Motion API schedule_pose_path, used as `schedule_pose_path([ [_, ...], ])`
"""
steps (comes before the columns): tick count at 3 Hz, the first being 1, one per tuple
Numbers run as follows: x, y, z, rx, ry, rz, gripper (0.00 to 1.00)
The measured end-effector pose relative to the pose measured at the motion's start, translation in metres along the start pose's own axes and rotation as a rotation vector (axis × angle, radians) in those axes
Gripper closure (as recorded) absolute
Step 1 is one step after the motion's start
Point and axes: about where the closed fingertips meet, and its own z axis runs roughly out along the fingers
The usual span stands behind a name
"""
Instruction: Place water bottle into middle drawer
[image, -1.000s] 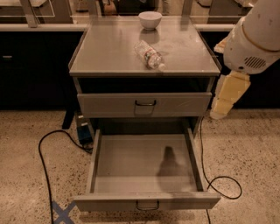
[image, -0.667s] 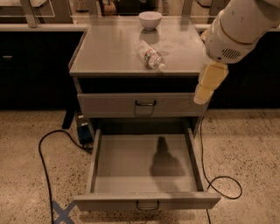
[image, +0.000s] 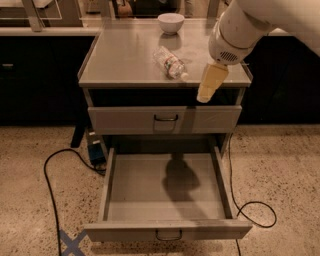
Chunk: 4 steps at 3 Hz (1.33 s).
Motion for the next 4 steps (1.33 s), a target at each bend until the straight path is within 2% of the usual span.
schedule_pose_path([
  [1,-0.013,-0.016,0.024,0.027,-0.034,0.078,0.00],
  [2,-0.026,-0.027,0.042,0.035,-0.063,0.194,0.00],
  [3,-0.028,-0.026,0.046,0.040,-0.068,0.204,0.00],
  [4,-0.049,-0.033,0.055,0.044,-0.103,0.190,0.00],
])
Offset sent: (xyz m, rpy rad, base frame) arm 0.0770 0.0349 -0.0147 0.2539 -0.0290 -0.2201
